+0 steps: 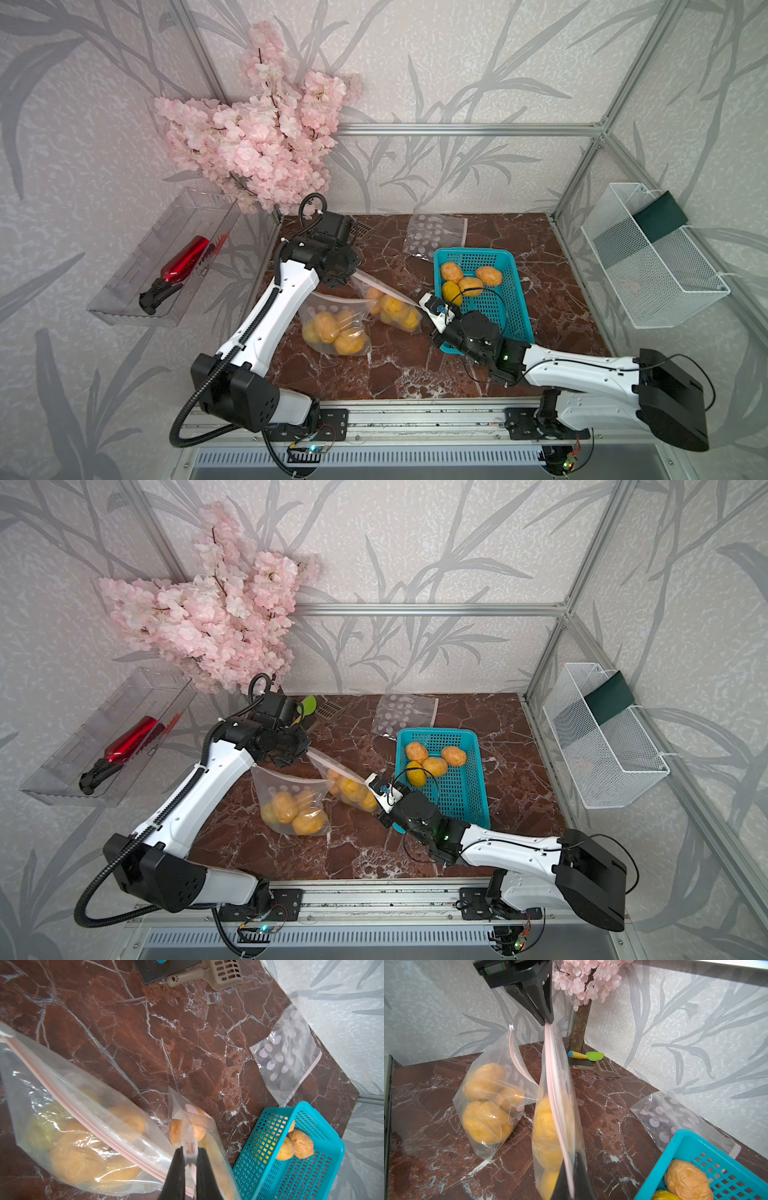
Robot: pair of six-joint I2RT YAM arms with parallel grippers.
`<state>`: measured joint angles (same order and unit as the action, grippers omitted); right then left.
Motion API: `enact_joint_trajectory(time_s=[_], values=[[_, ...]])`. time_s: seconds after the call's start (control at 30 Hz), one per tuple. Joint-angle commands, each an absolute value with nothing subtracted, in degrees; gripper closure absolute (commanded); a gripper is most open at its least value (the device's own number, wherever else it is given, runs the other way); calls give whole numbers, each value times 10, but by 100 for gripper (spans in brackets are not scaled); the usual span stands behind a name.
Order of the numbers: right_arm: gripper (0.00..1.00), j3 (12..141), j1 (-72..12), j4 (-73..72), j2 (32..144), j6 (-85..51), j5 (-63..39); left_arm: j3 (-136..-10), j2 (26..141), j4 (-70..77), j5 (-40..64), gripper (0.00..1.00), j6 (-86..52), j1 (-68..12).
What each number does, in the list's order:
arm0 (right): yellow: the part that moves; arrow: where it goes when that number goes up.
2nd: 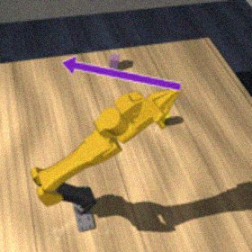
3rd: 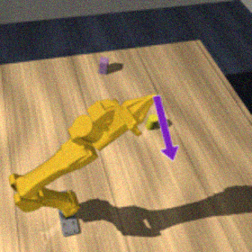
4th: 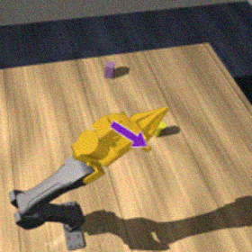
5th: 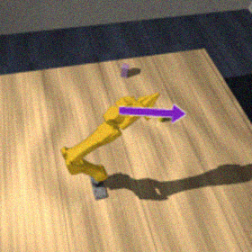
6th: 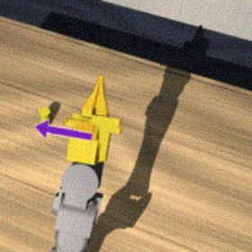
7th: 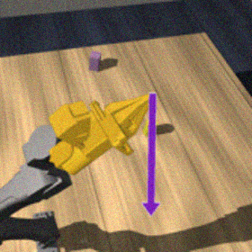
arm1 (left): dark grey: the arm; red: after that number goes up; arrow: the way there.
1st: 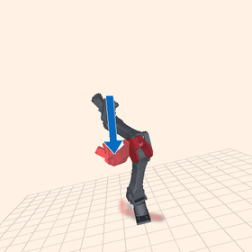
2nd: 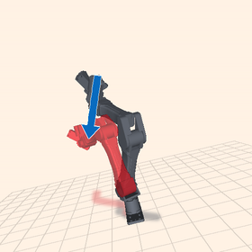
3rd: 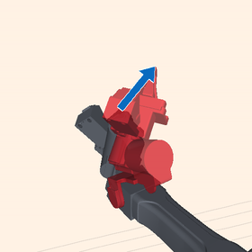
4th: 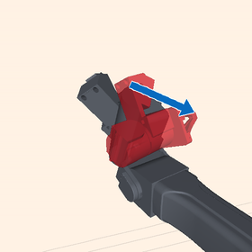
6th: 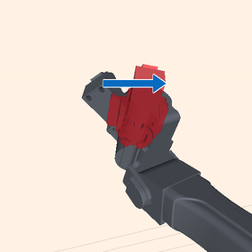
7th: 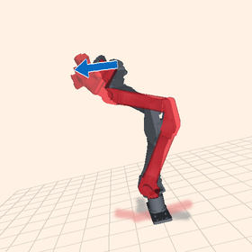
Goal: Put the potatoes into a zipper bag and zip it
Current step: Zip the zipper on the zipper food storage bag, then place the zipper food storage bag at the center of the board, then pick up the zipper food storage bag at the center of the board.
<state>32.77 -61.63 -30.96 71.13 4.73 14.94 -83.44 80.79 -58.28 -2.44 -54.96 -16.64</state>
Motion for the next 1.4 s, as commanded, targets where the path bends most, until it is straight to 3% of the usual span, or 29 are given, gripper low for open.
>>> enact_joint_trajectory(time_s=[0.0, 0.23, 0.27, 0.33, 0.4, 0.47, 0.53, 0.63, 0.73, 0.77, 1.03, 1.13, 1.27, 1.37], values=[[100, 383, -621, -269, 744, -7, 163, -858, 805, -604, -132, 100, -582, -142], [100, 486, -610, -175, 844, -104, 214, -882, 834, -631, -166, 100, -615, -118], [91, 491, -610, -178, 855, -108, 210, -890, 843, -635, -167, 100, -614, -116], [60, 499, -610, -184, 869, -104, 203, -907, 859, -639, -170, 100, -611, -113], [35, 507, -608, -189, 873, -91, 212, -920, 871, -644, -179, 88, -616, -111], [19, 514, -601, -189, 864, -76, 221, -922, 876, -634, -174, 70, -629, -106], [11, 515, -581, -186, 837, -83, 208, -897, 870, -590, -126, 63, -646, -100], [5, 512, -499, -169, 781, -158, 138, -834, 839, -456, -70, 44, -644, -99], [1, 554, -413, -90, 764, -195, 91, -806, 814, -359, -72, 14, -587, -99], [1, 578, -389, -43, 765, -189, 93, -810, 813, -350, -79, 11, -556, -100], [1, 568, -312, -23, 741, -63, 190, -753, 842, -192, 21, 7, -428, -114], [1, 551, -292, -32, 730, -72, 203, -778, 898, -178, 77, 8, -467, -121], [1, 521, -282, -101, 720, -60, 143, -781, 987, -69, 144, 8, -576, -162], [1, 524, -281, -100, 724, -55, 143, -837, 1071, -63, 143, 8, -607, -204]])
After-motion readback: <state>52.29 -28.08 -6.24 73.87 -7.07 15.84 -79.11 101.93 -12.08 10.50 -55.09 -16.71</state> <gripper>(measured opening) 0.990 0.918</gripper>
